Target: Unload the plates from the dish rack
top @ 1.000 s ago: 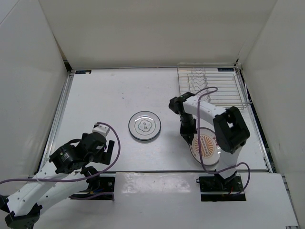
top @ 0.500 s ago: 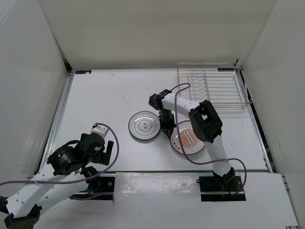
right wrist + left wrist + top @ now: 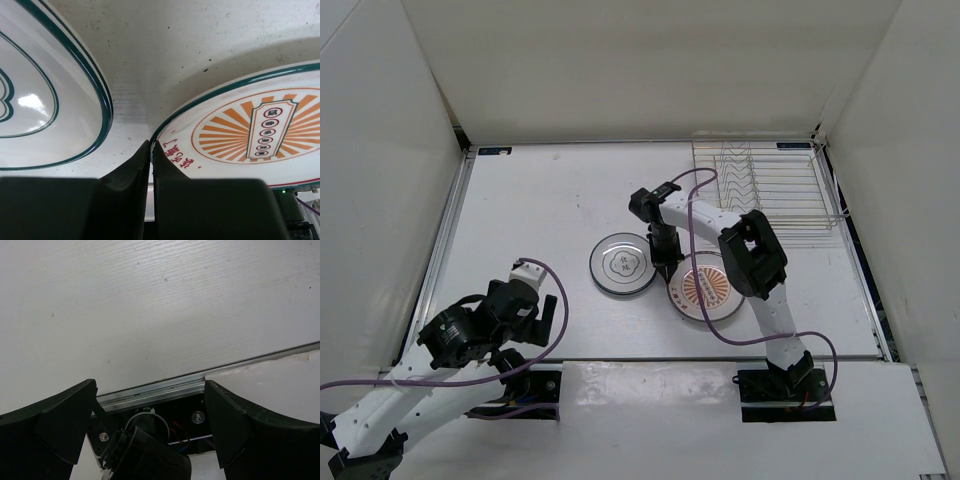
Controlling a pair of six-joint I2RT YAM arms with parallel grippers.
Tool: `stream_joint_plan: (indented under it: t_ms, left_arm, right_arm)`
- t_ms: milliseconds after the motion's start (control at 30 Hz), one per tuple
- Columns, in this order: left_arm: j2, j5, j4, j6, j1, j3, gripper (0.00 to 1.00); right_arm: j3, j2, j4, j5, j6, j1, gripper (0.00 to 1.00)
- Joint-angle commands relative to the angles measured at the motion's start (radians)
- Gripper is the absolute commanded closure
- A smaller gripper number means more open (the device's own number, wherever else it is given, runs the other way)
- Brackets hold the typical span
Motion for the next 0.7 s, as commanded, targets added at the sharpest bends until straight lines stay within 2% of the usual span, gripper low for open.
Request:
stream_joint_plan:
  t_ms: [0, 200, 233, 300, 400, 433, 500, 567, 667]
  left_arm:
    - [0.006, -0.022, 0.011, 0.006, 0.004, 0.019, 0.0]
    - [0.019, -0.021, 0.033, 0.021, 0.005, 0.013, 0.0]
    - [0.028, -0.021, 0.033, 0.024, 0.005, 0.016, 0.0]
    - [0.043, -0.019, 0.039, 0.047, 0.005, 0.033, 0.0]
    - [0.051, 0.002, 0.076, 0.099, 0.005, 0.038, 0.0]
    - [0.051, 0.007, 0.082, 0.124, 0.004, 0.039, 0.0]
    - [0.051, 0.004, 0.119, 0.138, 0.004, 0.044, 0.0]
    - [0.068, -0.008, 0.151, 0.138, 0.004, 0.064, 0.0]
    - [0.143, -0.028, 0.176, 0.213, 0.004, 0.149, 0.0]
  right_arm:
    - [0.025, -0.065, 0.005, -0.003, -0.005, 0.0, 0.92]
    - [0.07, -0.114, -0.054, 0.031, -0.044, -0.003, 0.83]
    - [0.12, -0.131, -0.07, 0.037, -0.061, -0.003, 0.78]
    - [0.171, -0.14, -0.137, 0.065, -0.081, -0.005, 0.74]
    - [0.335, -0.167, -0.22, 0.094, -0.103, -0.003, 0.68]
    - [0.37, -0.19, -0.249, 0.099, -0.107, -0.006, 0.61]
    - [0.398, -0.241, -0.263, 0.047, -0.145, -0.011, 0.59]
    - [0.394, -0.323, -0.26, -0.066, -0.185, -0.011, 0.56]
    - [0.291, -0.459, -0.242, -0.072, -0.173, -0.014, 0.53]
